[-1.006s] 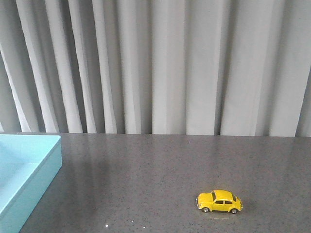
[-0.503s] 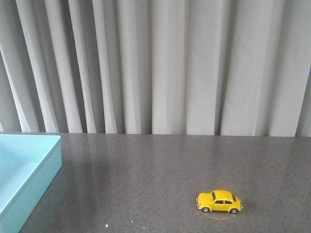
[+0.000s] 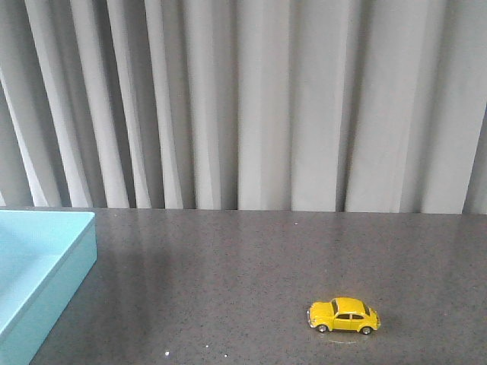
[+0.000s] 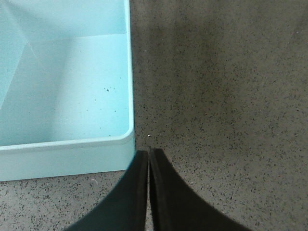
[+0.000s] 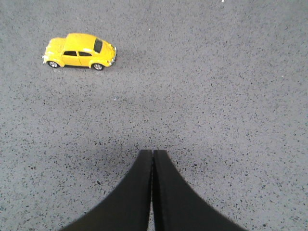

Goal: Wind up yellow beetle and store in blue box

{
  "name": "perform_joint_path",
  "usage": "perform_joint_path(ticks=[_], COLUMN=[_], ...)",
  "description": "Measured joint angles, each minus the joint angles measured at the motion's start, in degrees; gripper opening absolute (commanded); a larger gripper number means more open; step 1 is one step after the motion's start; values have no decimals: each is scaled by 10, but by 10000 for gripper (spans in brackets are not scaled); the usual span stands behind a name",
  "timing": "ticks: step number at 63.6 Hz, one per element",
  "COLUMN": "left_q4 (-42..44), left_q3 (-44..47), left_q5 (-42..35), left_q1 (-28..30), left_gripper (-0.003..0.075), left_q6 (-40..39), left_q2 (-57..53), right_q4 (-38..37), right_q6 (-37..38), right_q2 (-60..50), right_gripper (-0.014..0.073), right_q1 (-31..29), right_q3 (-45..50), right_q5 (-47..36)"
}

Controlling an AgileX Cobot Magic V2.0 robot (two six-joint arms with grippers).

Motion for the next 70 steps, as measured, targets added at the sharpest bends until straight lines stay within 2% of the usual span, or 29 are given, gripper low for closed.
perform_joint_path(ticks=[5, 8, 13, 25, 31, 48, 57, 70], left_q4=[0, 0, 0, 0, 0, 0, 0, 0], left_q3=[0, 0, 0, 0, 0, 0, 0, 0], left_q5=[2, 2, 1, 1, 1, 1, 1, 1], left_q1=[0, 0, 0, 0, 0, 0, 0, 0], left_gripper=[24, 58, 141, 407, 480, 492, 492, 492], left_q6=[0, 0, 0, 0, 0, 0, 0, 0], left_q2=[3, 4, 4, 4, 4, 4, 4, 4], right_q4=[0, 0, 0, 0, 0, 34, 84, 142], right_q6=[0, -3, -14, -30, -32, -37, -76, -133], right_q2=[1, 1, 1, 1, 1, 1, 13, 97], right_gripper=[41, 90, 188, 479, 551, 564, 564, 540], right_q1=[0, 0, 0, 0, 0, 0, 0, 11], right_q3=[1, 1, 1, 1, 1, 1, -5, -63], right_q5=[1, 0, 0, 0, 0, -4, -10, 23])
